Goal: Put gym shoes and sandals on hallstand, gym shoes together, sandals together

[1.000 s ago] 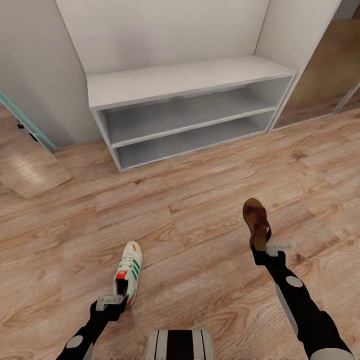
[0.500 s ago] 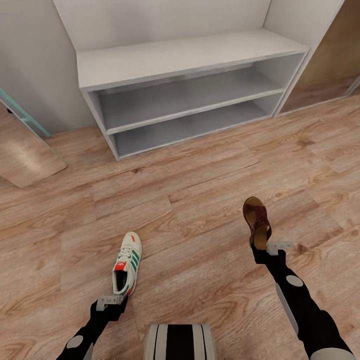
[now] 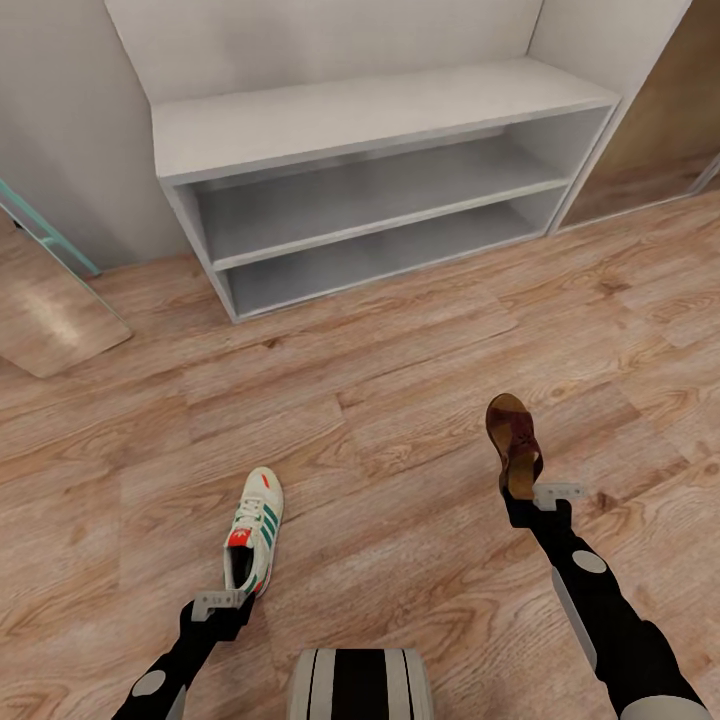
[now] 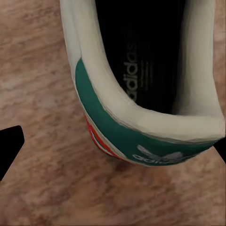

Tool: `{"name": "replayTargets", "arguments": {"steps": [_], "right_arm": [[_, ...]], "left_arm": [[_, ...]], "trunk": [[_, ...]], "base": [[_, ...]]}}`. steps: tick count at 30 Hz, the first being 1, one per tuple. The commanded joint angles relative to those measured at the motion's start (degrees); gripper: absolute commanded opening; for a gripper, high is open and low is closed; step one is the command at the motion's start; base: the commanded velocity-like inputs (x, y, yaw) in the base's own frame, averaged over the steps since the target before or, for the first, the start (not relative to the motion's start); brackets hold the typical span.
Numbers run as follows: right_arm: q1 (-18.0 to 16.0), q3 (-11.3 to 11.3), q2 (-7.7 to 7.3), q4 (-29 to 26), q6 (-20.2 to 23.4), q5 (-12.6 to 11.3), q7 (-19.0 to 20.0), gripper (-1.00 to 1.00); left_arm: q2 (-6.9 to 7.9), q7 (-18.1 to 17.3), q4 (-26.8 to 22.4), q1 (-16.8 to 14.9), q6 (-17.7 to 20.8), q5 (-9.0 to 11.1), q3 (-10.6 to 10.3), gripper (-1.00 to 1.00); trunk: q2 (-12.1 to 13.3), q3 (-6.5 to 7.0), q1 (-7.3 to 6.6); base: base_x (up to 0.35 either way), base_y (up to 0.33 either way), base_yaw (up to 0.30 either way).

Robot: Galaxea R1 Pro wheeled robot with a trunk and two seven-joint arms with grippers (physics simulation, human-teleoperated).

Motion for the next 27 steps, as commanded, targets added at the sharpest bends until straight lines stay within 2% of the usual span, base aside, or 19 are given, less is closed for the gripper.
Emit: {"name": "replayTargets", "arguments": {"steps": [1,27], "right_arm": [[-0.01,-0.12,0.02,-0.1,0.32,0.22,0.3,-1.0],[-0.01,-0.12,0.02,-0.1,0.32,0.22,0.3,-1.0]], "left_arm": [[-0.05,-0.41,0.02,-0.04,-0.22,-0.39,0.49,1.0],[-0.05,-0.43,-0.06,-0.1,-0.29,-0.3,0.48,1.0]], "trunk": [[-0.01,-0.03,0.0],[-0.01,-0.03,0.0]], "base": [[0.047,0.0,0.0],[0.008,0.0,0.0]]}}
